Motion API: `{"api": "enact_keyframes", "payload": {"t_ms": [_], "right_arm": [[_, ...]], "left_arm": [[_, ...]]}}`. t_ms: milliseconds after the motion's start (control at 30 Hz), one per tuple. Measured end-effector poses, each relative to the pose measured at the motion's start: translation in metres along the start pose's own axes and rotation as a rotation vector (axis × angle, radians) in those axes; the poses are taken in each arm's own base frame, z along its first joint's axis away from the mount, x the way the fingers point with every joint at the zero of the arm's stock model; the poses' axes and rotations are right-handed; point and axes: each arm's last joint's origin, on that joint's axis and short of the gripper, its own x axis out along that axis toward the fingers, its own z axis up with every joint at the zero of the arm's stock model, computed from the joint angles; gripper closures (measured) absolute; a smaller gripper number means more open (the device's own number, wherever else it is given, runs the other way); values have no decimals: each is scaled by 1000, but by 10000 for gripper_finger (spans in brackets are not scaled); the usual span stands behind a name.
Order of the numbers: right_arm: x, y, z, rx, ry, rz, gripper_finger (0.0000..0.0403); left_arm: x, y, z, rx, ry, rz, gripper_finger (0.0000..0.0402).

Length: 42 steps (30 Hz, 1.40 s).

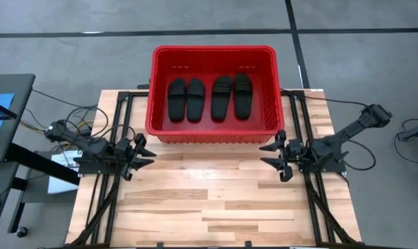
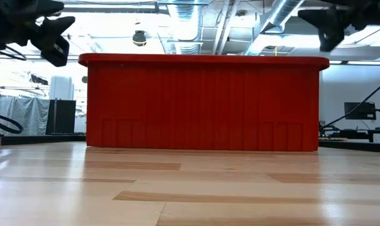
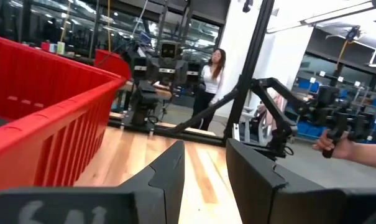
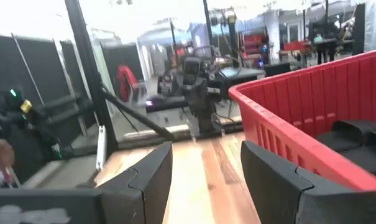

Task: Pick and place slides into bin
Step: Return to Home Position

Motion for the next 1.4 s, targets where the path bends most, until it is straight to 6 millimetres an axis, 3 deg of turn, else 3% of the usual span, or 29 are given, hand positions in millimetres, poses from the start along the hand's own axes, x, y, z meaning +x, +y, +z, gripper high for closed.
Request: {"api": "enact_keyframes", "payload": {"t_ms": [233,633,900,1400], "right_arm": [[-16,-9,-28,55,-177,23,221],[-3,-20,-53,91,25,9,221],[3,-35,-53,34,2,-120,221],[3,-32,-53,132,8,-57,221]], "left_arm": [[-1,-4,0,-15,-7,-9,294],[-1,-4,1,18,-14,0,294],[-1,-4,0,69,-7,2,294],[-3,-1,-16,86,167,19,294]]}}
